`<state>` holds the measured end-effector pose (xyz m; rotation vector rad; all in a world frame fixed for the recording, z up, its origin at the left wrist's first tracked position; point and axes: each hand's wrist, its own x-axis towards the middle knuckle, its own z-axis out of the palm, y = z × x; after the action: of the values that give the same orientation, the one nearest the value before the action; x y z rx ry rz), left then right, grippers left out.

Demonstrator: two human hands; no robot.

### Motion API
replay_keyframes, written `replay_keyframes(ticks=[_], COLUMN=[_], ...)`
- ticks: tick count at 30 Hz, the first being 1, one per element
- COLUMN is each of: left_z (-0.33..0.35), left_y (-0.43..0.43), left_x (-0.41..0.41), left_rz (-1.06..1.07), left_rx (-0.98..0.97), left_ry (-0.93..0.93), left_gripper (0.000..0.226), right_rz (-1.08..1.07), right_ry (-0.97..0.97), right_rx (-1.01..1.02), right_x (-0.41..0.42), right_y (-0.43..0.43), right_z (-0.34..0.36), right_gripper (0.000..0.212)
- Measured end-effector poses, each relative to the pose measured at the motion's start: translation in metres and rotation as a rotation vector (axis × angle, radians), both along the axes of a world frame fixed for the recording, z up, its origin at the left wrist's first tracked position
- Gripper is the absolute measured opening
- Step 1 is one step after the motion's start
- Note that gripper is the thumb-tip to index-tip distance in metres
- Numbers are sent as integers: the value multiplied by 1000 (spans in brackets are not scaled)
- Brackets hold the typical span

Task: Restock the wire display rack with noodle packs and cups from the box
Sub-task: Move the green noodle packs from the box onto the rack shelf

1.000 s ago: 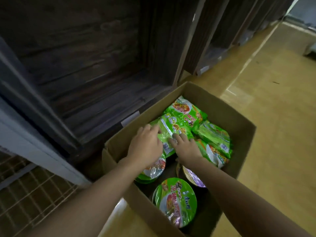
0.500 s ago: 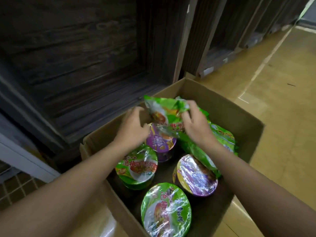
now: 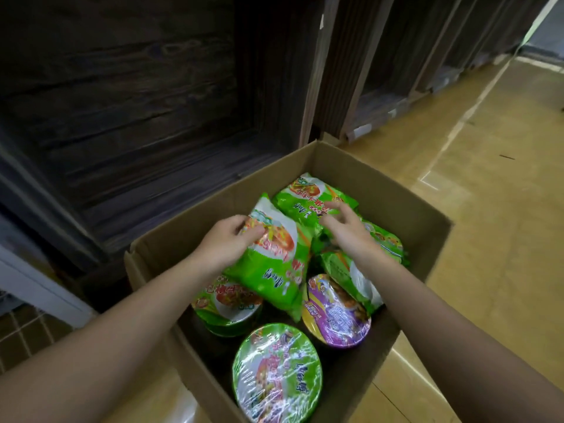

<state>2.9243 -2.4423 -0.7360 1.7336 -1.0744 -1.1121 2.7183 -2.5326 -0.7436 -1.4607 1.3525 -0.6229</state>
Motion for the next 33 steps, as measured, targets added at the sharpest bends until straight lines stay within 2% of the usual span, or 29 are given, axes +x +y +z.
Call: replay_keyframes(ticks=[1,3,5,6,7,9,10,12,14,16,18,20,21,24,26,27,29,30,33], left_z=[2,8,11,12,14,16,18,17,12,11,9,2,-2,-13,-18,-19,-22,-23,-23], left_y=[1,1,-3,-5,-7,-9,-10,-10,-6,0,3,1,0,1,2,4,5,5,7], left_x=[0,-6,-13,-15,-15,-11,-8,-4,-6,-14,-20,-22,-21,-16,-14,-13,-11,-10,-9], left_rz=[-102,-300,-380,-354,-269,8,141,275,307,252,204,277,322,350,328,320,300,287,265], left_rx=[-17,-30,-37,-37,-51,-114,-155,-146,17,206,243,190,173,208,252,263,273,276,271], left_ry=[-84,-223,-301,-315,-284,-123,-64,-89,-28,317,577,633,631,583,543,526,490,469,413], left_gripper=[21,20,32,36,38,30,28,36,53,59,48,37,34,42,40,40,47,52,56], right_rz=[63,361,621,654,621,431,309,56,-125,-176,-100,42,119,306,415,468,511,505,443], right_ry=[-8,-38,129,185,208,126,78,-38,-246,-399,-391,-254,-88,676,1115,1248,1349,1344,1255], right_rx=[-94,-180,-244,-302,-328,-286,-235,-86,109,252,328,343,273,-131,-227,-214,-178,-192,-254], right_x=[-3,1,10,12,12,8,4,-3,-5,-3,2,4,2,-17,-29,-32,-31,-29,-26], right_y=[-1,3,7,4,1,-6,-8,-11,-10,-3,6,14,17,13,15,17,20,20,16], right_z=[5,16,24,25,25,23,19,12,8,6,5,4,5,4,-4,-10,-18,-20,-12], right_gripper=[43,69,89,88,75,34,24,22,22,22,22,26,32,52,63,75,92,91,68])
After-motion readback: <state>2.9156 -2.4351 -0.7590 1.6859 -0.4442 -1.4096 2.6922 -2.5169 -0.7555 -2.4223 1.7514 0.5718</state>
